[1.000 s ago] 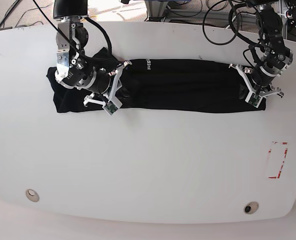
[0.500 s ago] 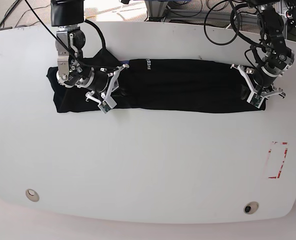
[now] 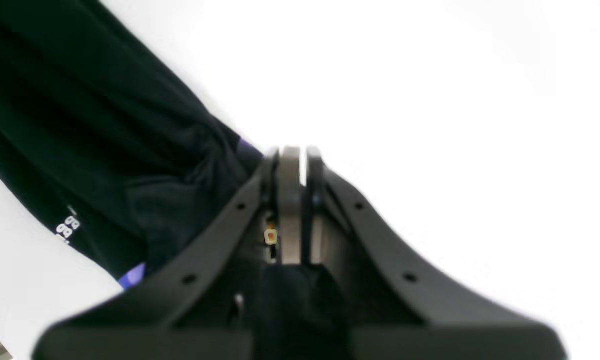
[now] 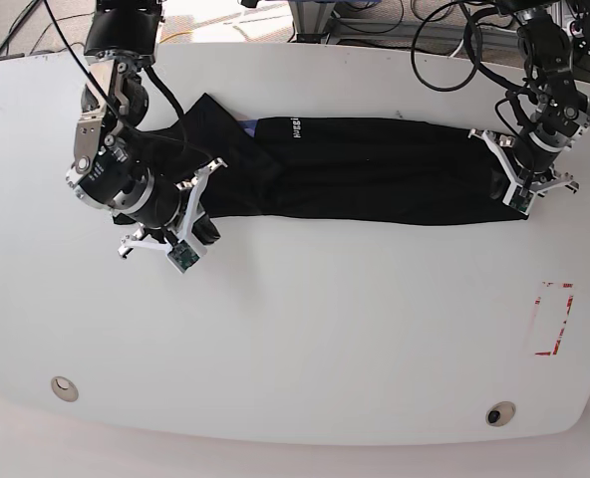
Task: Layout the t-shirt on the table in an organized manner, then fold the t-shirt properly
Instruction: 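Grasp the folded shirt's ends with both grippers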
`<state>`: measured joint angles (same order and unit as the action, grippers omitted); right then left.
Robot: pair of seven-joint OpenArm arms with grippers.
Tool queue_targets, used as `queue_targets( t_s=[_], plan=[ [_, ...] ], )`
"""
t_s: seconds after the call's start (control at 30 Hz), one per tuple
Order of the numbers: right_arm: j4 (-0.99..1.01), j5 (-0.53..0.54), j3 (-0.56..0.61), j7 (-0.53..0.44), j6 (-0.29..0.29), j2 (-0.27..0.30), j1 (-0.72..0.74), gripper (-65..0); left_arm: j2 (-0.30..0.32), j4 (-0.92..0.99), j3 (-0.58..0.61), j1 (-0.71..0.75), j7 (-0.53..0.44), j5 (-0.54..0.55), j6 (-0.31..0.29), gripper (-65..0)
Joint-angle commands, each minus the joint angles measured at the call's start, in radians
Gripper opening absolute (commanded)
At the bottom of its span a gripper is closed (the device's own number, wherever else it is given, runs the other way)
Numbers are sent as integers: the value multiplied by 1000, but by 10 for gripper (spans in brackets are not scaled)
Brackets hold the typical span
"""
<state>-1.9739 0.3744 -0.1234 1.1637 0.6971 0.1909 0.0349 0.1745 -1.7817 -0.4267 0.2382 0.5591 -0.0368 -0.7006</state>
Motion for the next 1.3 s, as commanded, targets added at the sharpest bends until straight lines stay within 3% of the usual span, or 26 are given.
queue_targets(
  t_s=[0.0,0.13,0.3,0.53,0.67,0.77,0.9,1.0,1.13,1.27],
  plan=[
    [-8,-10,-37,3,1,29,4,-631,12,-22,-5,-6,-21,11,2,-543],
    [25,-8,-65,-40,1,81,-11,-631,12,-22,-8,-6,-21,11,2,-543],
    [147,-8,-69,-176,1,158,-57,-631,12,-22,-8,-6,-21,11,2,-543],
    [325,-4,-68,-345,1,192,-108,-631,12,-22,-30,-7,-21,16,2,-543],
    [384,1,-66,-396,1,190,-114,-631,7,-22,-65,-13,-1,18,2,-535],
    [390,1,-68,-396,1,187,-126,-631,7,-22,-96,-52,62,19,2,-447],
    [353,1,-69,-394,1,184,-129,-631,4,-27,-189,-110,164,27,2,-257],
    [348,1,-66,-393,1,183,-129,-631,6,-28,-265,-150,237,71,2,-172],
    [350,1,-65,-393,1,183,-129,-631,23,-20,-335,-198,378,154,2,-150],
    [348,1,-65,-393,1,183,-129,-631,82,29,-355,-228,516,251,2,-147]
  ],
)
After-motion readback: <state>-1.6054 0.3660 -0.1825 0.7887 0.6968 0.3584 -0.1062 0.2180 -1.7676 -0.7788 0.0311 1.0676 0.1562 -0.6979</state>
